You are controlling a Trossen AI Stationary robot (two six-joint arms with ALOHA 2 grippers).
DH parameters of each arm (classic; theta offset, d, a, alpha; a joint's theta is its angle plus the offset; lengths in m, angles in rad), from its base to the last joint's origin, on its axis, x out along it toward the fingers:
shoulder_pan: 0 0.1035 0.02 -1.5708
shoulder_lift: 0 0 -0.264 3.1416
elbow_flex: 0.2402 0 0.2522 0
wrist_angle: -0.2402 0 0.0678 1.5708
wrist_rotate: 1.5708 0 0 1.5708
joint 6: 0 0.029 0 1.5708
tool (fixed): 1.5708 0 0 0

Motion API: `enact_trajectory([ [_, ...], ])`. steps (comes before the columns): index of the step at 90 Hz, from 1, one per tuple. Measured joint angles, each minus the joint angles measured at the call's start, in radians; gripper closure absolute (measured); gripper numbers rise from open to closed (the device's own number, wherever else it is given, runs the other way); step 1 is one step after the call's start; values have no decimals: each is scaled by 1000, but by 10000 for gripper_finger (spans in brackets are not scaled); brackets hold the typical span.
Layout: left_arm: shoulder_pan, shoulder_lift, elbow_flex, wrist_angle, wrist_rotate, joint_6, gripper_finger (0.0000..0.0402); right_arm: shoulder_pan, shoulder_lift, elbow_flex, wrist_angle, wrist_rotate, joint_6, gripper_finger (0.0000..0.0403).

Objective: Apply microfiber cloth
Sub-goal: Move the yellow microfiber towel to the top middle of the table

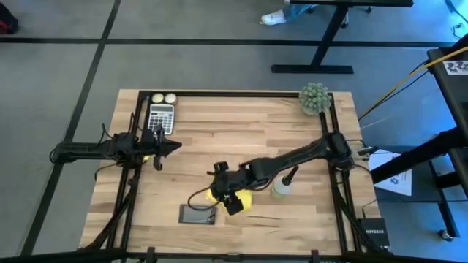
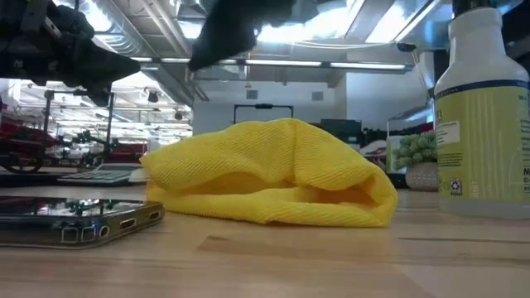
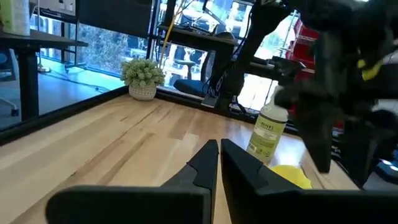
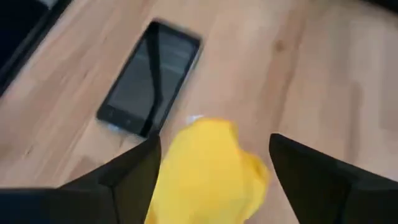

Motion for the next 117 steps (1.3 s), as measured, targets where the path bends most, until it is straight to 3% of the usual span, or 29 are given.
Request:
enact_trajectory([
  [14,0,0,0,0,0,0,400,5,54,0,48,-65,39,148],
  [28,0,0,0,0,0,-3,400,16,89,-1,109,-62,65,160],
  [40,0,0,0,0,0,-3,400,34,90,2,66,65,75,162],
  [47,0,0,0,0,0,-3,400,40,90,35,-59,151,125,162],
  [54,0,0,0,0,0,-1,400,36,88,90,-182,171,215,162],
  [70,0,0,0,0,0,-1,400,27,86,94,-385,141,383,162],
  [83,0,0,0,-1,0,-1,400,15,85,15,-265,15,467,162],
  [94,0,0,0,-1,0,-1,400,11,99,-29,-213,-5,477,165],
  [105,0,0,0,-1,0,-4,400,1,100,-39,-214,26,464,211],
  [117,0,0,0,-1,0,-3,400,-25,100,-31,-231,70,431,330],
])
